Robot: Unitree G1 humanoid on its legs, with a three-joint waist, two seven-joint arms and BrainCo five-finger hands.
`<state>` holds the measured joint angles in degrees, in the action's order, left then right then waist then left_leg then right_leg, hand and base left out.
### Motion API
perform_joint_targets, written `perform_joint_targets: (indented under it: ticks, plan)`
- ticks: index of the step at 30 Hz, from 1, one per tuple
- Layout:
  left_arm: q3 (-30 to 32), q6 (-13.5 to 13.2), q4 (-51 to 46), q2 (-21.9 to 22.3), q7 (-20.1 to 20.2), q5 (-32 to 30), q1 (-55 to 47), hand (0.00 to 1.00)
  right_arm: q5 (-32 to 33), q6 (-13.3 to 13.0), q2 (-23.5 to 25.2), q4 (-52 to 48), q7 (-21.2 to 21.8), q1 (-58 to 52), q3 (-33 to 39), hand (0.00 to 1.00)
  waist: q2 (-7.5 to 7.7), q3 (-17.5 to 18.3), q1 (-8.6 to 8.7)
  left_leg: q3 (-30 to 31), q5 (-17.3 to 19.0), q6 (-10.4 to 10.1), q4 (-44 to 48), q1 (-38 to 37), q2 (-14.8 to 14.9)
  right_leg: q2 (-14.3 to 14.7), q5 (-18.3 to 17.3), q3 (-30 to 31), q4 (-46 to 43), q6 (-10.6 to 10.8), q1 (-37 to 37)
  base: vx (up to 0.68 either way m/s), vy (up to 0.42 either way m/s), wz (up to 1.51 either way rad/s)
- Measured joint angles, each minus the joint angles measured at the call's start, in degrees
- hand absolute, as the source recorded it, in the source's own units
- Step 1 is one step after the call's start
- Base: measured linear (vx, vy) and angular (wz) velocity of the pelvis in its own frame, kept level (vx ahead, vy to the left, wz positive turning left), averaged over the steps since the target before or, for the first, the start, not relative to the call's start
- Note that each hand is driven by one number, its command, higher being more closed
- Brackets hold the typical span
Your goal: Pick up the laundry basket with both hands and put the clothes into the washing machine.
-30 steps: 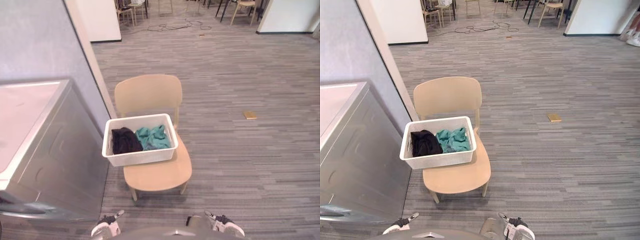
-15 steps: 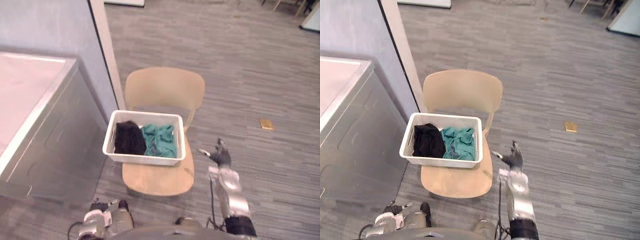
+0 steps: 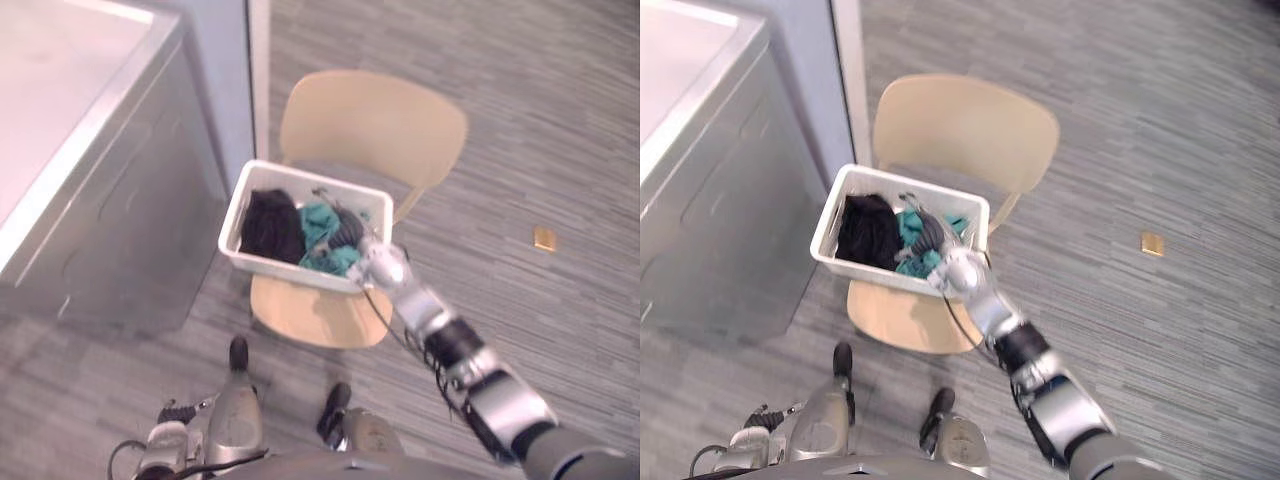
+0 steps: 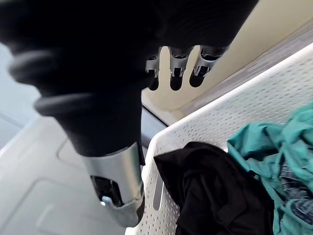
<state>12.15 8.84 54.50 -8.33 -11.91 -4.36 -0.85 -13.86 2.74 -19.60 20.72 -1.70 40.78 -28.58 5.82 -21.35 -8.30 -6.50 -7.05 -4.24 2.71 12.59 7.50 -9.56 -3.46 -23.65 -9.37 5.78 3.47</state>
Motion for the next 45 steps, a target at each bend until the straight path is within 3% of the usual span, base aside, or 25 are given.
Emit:
perform_joint_targets:
  ticks: [5, 8, 15, 29, 45]
  plan:
    - [0.0, 0.1, -0.9, -1.1, -1.7, 3.0, 0.4, 0.00, 0.4, 0.9, -5.8, 8.7, -0.2, 15.3, -0.4, 0.00, 0.32, -5.2, -2.79, 3.5, -4.0, 0.2, -2.1, 4.5, 0.1, 0.6, 0.6, -3.0, -0.7, -0.7, 3.5, -0.11, 0.003, 0.32]
    - [-1.1, 0.0, -1.1, -1.5, -2.9, 4.3, 0.8, 0.00, 1.4, 1.5, -8.1, 14.0, -1.6, 20.8, -0.3, 0.00, 0.49, -5.5, -3.91, 5.6, -5.6, 0.4, -2.5, 8.5, 0.1, 1.0, 0.8, -5.0, -1.2, -0.9, 6.5, -0.04, -0.033, 0.24]
    - [-2.5, -0.1, -1.0, -1.5, -5.2, 6.8, 4.6, 0.00, 2.9, 2.8, -8.1, 20.4, -4.6, 23.0, 2.2, 0.00, 0.53, -5.6, -4.98, 8.7, -7.8, -0.1, -4.0, 13.4, 0.8, 1.9, 0.7, -7.6, -1.6, -1.2, 10.4, -0.03, -0.049, 0.14]
    - [-7.4, -2.0, -3.8, -1.1, -7.3, 12.0, 10.2, 0.00, 3.4, 4.0, -8.3, 25.5, -7.3, 28.3, 4.6, 0.00, 0.63, -6.6, -5.18, 11.0, -9.5, -1.1, -3.9, 20.1, 2.9, 4.2, 1.0, -8.9, -1.7, -1.9, 16.0, -0.03, -0.061, -0.01]
    - [-6.5, -2.0, -3.9, -1.4, -9.1, 14.3, 11.4, 0.00, 3.4, 4.9, -2.7, 24.7, -9.1, 31.0, 4.5, 0.00, 1.02, -6.8, -4.84, 12.8, -10.0, -2.1, -4.0, 23.5, 4.4, 6.1, 0.2, -10.1, -1.7, -2.7, 18.6, 0.02, -0.064, 0.00]
